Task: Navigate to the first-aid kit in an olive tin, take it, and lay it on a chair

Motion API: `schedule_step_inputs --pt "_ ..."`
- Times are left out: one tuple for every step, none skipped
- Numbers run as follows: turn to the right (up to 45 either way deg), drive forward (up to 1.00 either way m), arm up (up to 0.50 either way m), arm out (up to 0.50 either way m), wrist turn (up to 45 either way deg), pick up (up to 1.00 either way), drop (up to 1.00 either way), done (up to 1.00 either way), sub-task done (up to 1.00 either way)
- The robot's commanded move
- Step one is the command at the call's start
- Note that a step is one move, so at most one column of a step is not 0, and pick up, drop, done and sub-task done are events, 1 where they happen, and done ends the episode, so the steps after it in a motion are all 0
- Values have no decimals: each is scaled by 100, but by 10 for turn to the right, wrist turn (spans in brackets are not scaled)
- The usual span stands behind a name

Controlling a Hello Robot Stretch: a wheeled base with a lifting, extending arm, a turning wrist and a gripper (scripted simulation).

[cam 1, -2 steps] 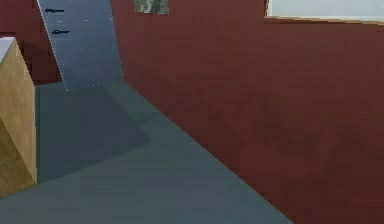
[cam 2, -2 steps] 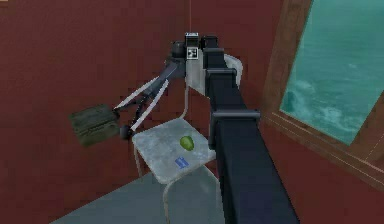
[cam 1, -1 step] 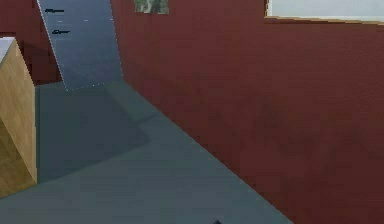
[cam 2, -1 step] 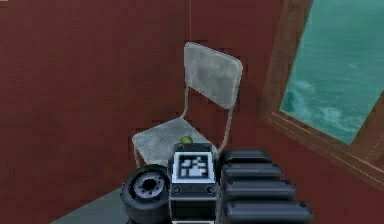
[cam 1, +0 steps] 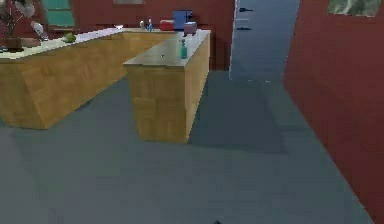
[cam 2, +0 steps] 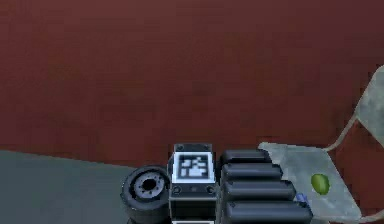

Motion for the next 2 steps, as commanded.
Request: schedule_step_inputs --pt "-450 0 0 0 0 0 0 0 0" --pt "-90 0 0 0 0 0 0 0 0"
